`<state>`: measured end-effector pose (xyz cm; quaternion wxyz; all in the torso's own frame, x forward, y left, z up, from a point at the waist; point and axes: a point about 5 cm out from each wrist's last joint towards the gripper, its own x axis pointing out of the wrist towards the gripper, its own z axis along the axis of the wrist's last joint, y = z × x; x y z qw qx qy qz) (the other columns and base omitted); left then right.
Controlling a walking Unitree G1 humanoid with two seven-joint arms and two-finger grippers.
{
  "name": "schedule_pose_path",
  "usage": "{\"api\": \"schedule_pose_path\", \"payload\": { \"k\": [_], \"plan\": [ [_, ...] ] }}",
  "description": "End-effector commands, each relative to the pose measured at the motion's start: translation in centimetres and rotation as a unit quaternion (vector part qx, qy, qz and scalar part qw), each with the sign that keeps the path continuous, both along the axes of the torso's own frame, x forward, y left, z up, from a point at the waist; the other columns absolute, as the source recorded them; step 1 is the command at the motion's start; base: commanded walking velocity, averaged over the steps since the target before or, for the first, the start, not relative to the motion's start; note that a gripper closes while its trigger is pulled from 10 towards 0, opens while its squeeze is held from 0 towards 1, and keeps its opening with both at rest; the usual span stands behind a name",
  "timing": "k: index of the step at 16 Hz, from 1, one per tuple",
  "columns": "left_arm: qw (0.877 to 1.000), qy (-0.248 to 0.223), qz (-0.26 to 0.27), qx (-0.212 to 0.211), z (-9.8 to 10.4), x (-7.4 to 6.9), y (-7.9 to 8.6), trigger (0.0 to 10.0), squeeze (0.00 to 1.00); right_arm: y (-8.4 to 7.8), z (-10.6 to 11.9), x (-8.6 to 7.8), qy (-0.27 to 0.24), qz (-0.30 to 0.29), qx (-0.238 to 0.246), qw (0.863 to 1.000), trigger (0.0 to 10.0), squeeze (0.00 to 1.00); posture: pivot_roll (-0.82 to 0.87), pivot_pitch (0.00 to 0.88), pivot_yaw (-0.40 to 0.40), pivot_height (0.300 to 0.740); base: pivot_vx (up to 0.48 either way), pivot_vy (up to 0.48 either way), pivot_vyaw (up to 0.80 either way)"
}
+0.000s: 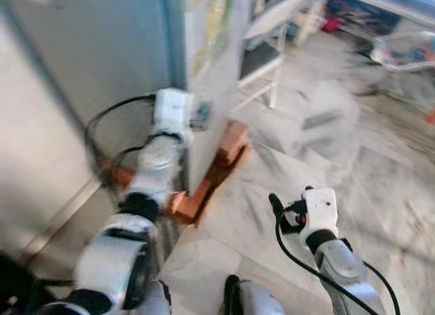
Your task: Restocking fridge
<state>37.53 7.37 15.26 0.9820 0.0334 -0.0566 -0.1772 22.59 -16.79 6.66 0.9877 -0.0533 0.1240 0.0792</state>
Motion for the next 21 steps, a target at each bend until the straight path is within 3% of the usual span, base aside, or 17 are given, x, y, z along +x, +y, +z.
{"api": "schedule_pose_path", "payload": {
  "k": [1, 3, 5, 7, 8, 10, 11, 12, 14, 15, 17, 20, 21],
  "plan": [
    [0.991, -0.033, -0.128, 0.019, 1.4, -1.3, -5.4, 10.0, 0.0, -0.8, -0.7, -0.3, 0.026, -0.002, -0.024, 0.999, 10.0, 0.0, 0.04, 0.177, -0.079, 0.74, 0.0, 0.0, 0.0],
    [0.979, -0.056, -0.198, -0.004, 2.6, -2.9, -8.8, 10.0, 0.0, -1.5, -1.7, -0.9, 0.06, 0.001, -0.044, 0.997, 10.0, 0.0, 0.04, 0.177, -0.077, 0.74, 0.0, 0.0, 0.0],
    [0.957, -0.067, -0.281, -0.033, 4.1, -4.9, -12.3, 10.0, 0.0, -1.7, -2.1, -1.4, 0.072, 0.007, -0.046, 0.996, 10.0, 0.0, 0.04, 0.176, -0.077, 0.74, 0.0, 0.0, 0.0],
    [0.911, -0.098, -0.392, -0.078, 6.9, -8.9, -16.2, 10.0, 0.0, -1.4, -2.4, -1.4, 0.082, 0.018, -0.047, 0.995, 10.0, 0.0, 0.05, 0.174, -0.075, 0.74, 0.0, 0.0, 0.0],
    [0.915, -0.098, -0.382, -0.08, 6.8, -9.0, -16.4, 10.0, 0.0, -1.1, -2.5, -1.3, 0.084, 0.024, -0.049, 0.995, 10.0, 0.0, 0.05, 0.173, -0.073, 0.74, 0.0, 0.0, 0.0],
    [0.939, -0.097, -0.326, -0.056, 5.5, -7.2, -14.5, 10.0, 0.0, -0.8, -2.6, -1.2, 0.085, 0.034, -0.051, 0.994, 10.0, 0.0, 0.06, 0.171, -0.071, 0.74, 0.0, 0.0, 0.0],
    [0.961, -0.084, -0.26, -0.045, 4.6, -5.3, -11.6, 10.0, 0.0, -0.8, -2.7, -1.3, 0.086, 0.033, -0.048, 0.995, 10.0, 0.0, 0.06, 0.171, -0.07, 0.74, 0.0, 0.0, 0.0],
    [0.969, -0.078, -0.232, -0.04, 4.1, -4.6, -10.2, 10.0, 0.0, -0.8, -2.6, -1.3, 0.083, 0.034, -0.045, 0.995, 10.0, 0.0, 0.06, 0.169, -0.069, 0.74, 0.0, 0.0, 0.0],
    [0.986, -0.05, -0.157, -0.026, 2.1, -3.7, -5.9, 10.0, 0.0, -0.4, -2.0, -1.0, 0.058, 0.044, -0.036, 0.997, 10.0, 0.0, 0.07, 0.167, -0.072, 0.74, 0.0, 0.0, 0.0],
    [0.993, -0.036, -0.108, -0.019, 0.5, -3.7, -3.1, 10.0, 0.0, -0.3, -1.3, -0.6, 0.032, 0.039, -0.03, 0.998, 10.0, 0.0, 0.07, 0.167, -0.074, 0.74, 0.0, 0.0, 0.0],
    [0.998, -0.019, -0.061, -0.022, -1.3, -4.6, -0.3, 10.0, 0.0, 0.0, -0.7, 0.0, 0.013, 0.029, -0.015, 0.999, 10.0, 0.0, 0.08, 0.164, -0.08, 0.74, 0.0, 0.0, 0.0],
    [1.0, 0.011, -0.004, -0.007, -4.0, -6.9, 3.1, 10.0, 0.0, 0.3, -0.4, 0.8, 0.004, 0.027, -0.012, 1.0, 10.0, 0.0, 0.1, 0.164, -0.087, 0.74, 0.0, -0.304, -0.34],
    [1.0, 0.006, -0.004, 0.023, -4.5, -7.8, 3.7, 10.0, 0.0, 0.3, -0.4, 0.9, -0.002, 0.026, -0.013, 1.0, 10.0, 0.0, 0.1, 0.162, -0.089, 0.74, 0.0, -0.42, -0.8]
  ]
}}
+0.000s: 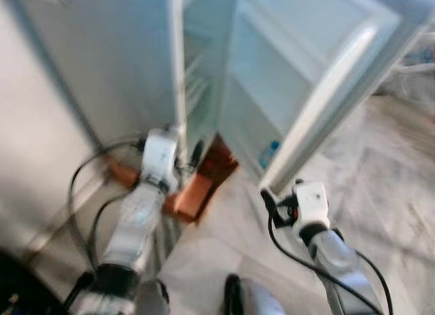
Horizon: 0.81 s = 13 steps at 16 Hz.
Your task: Restocking fridge
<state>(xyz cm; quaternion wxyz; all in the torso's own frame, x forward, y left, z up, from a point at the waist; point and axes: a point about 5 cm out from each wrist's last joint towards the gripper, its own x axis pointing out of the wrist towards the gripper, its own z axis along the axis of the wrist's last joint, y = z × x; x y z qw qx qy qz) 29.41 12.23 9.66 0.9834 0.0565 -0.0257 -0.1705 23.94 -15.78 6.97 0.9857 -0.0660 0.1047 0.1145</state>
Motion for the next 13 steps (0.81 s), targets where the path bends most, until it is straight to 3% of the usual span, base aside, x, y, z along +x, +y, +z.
{"api": "schedule_pose_path", "payload": {
  "k": [1, 6, 7, 11, 13],
  "plan": [
    [0.999, -0.026, -0.026, 0.029, 0.6, -0.8, -0.7, 10.0, 0.0, -0.6, -0.6, -0.2, 0.008, -0.014, -0.006, 1.0, 10.0, 0.0, 0.11, 0.16, -0.09, 0.74, 0.266, -0.356, -0.8],
    [0.999, -0.008, -0.01, 0.034, 0.1, -1.8, 0.2, 10.0, 0.0, -0.4, -0.4, 0.2, -0.002, -0.016, -0.004, 1.0, 10.0, 0.0, 0.11, 0.153, -0.085, 0.74, 0.326, -0.349, -0.1],
    [0.999, -0.01, -0.011, 0.031, 0.3, -1.7, 0.0, 10.0, 0.0, -0.3, -0.4, 0.4, -0.005, -0.018, -0.004, 1.0, 10.0, 0.0, 0.11, 0.153, -0.085, 0.74, 0.352, -0.322, 0.0],
    [0.999, 0.0, -0.028, 0.029, 0.0, -2.5, -1.1, 10.0, 0.0, 0.0, -0.6, 0.3, -0.004, -0.017, -0.001, 1.0, 10.0, 0.0, 0.11, 0.155, -0.08, 0.74, 0.349, -0.325, -0.8],
    [0.999, 0.002, -0.03, 0.028, -0.1, -2.4, -1.3, 10.0, 0.0, 0.1, -0.5, 0.4, -0.007, -0.015, -0.002, 1.0, 10.0, 0.0, 0.11, 0.158, -0.079, 0.74, 0.386, -0.279, 0.0]
  ]
}}
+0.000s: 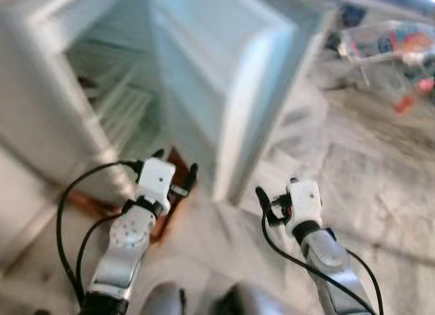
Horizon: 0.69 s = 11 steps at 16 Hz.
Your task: Restocking fridge
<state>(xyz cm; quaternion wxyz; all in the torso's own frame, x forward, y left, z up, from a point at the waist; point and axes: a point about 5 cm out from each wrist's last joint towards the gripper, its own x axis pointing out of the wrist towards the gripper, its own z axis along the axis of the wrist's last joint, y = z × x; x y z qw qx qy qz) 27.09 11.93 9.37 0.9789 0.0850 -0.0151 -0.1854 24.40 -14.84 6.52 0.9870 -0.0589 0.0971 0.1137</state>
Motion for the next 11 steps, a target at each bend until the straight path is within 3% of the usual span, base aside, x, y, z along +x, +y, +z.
{"api": "schedule_pose_path", "payload": {
  "k": [1, 7, 11],
  "plan": [
    [1.0, -0.002, -0.015, -0.002, 0.3, 0.3, -1.2, 10.0, 0.0, -0.8, 0.0, 0.0, -0.002, -0.013, -0.01, 1.0, 10.0, 0.0, 0.11, 0.159, -0.082, 0.74, 0.412, -0.24, 0.0],
    [0.999, -0.013, -0.046, -0.002, 1.6, 3.0, -3.5, 10.0, 0.0, -0.6, 0.1, 0.2, -0.006, -0.015, -0.014, 1.0, 10.0, 0.0, 0.09, 0.153, -0.077, 0.74, 0.417, -0.04, 0.0],
    [0.997, -0.023, -0.073, -0.004, 2.5, 4.7, -5.8, 10.0, 0.0, -0.8, 0.0, 0.1, -0.005, -0.021, -0.015, 1.0, 10.0, 0.0, 0.09, 0.154, -0.074, 0.74, 0.437, 0.0, 0.0]
  ]
}}
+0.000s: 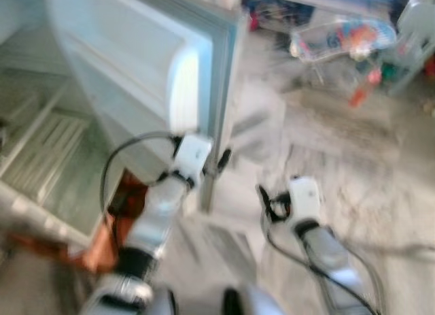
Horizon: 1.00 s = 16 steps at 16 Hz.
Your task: Restocking fridge
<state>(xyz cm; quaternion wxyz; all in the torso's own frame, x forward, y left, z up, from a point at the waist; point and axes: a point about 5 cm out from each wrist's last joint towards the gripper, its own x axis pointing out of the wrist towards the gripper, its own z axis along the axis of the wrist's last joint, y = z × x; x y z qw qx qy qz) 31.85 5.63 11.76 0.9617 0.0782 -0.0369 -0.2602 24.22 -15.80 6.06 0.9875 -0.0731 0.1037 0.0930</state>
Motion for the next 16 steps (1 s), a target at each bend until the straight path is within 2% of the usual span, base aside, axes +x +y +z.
{"api": "schedule_pose_path", "payload": {
  "k": [1, 3, 5, 8, 10, 11, 12, 14, 16],
  "plan": [
    [1.0, -0.01, -0.005, -0.001, 0.5, 0.4, -0.7, 10.0, 0.0, 0.2, 0.4, 0.3, -0.008, -0.002, 0.001, 1.0, 10.0, 0.0, 0.09, 0.154, -0.074, 0.74, 0.442, 0.0, 0.0],
    [0.999, -0.025, -0.023, -0.005, 1.6, 1.1, -2.6, 10.0, 0.0, 0.4, 0.3, 0.3, -0.008, 0.0, 0.0, 1.0, 10.0, 0.0, 0.08, 0.151, -0.074, 0.74, 0.435, 0.0, 0.0],
    [0.999, -0.034, -0.027, -0.02, 2.2, 1.2, -3.1, 10.0, 0.0, 0.5, 0.4, 0.4, -0.012, -0.001, 0.0, 1.0, 10.0, 0.0, 0.08, 0.152, -0.068, 0.74, 0.356, 0.0, 0.0],
    [0.999, -0.031, -0.009, -0.015, 0.6, -0.1, -1.0, 10.0, 0.0, 0.3, 0.2, 0.2, -0.01, -0.008, 0.0, 1.0, 10.0, 0.0, 0.09, 0.159, -0.06, 0.74, 0.0, 0.0, 0.0],
    [1.0, -0.019, 0.013, -0.005, -1.1, -1.6, 1.0, 10.0, 0.0, 0.5, 0.2, 0.2, -0.01, -0.007, 0.0, 1.0, 10.0, 0.0, 0.09, 0.167, -0.059, 0.74, 0.0, 0.0, 0.0],
    [0.999, -0.004, 0.041, 0.007, -2.1, -2.9, 2.6, 10.0, 0.0, 0.4, 0.2, 0.3, -0.011, -0.005, -0.001, 1.0, 10.0, 0.0, 0.11, 0.18, -0.056, 0.74, 0.0, 0.0, 0.0],
    [0.998, 0.002, 0.058, 0.014, -2.5, -3.6, 3.4, 10.0, 0.0, 0.3, 0.3, 0.4, -0.012, -0.005, -0.003, 1.0, 10.0, 0.0, 0.13, 0.186, -0.052, 0.74, 0.0, 0.0, 0.0],
    [0.996, 0.002, 0.087, 0.019, -2.1, -5.0, 5.1, 10.0, 0.0, 0.2, 0.6, 0.8, -0.018, -0.003, -0.005, 1.0, 10.0, 0.0, 0.15, 0.209, -0.055, 0.74, 0.0, 0.0, 0.0],
    [0.994, 0.001, 0.105, 0.021, -1.9, -5.8, 6.3, 10.0, 0.0, 0.4, 0.9, 1.1, -0.021, -0.002, -0.003, 1.0, 10.0, 0.0, 0.15, 0.215, -0.064, 0.74, 0.0, 0.0, 0.0]
  ]
}}
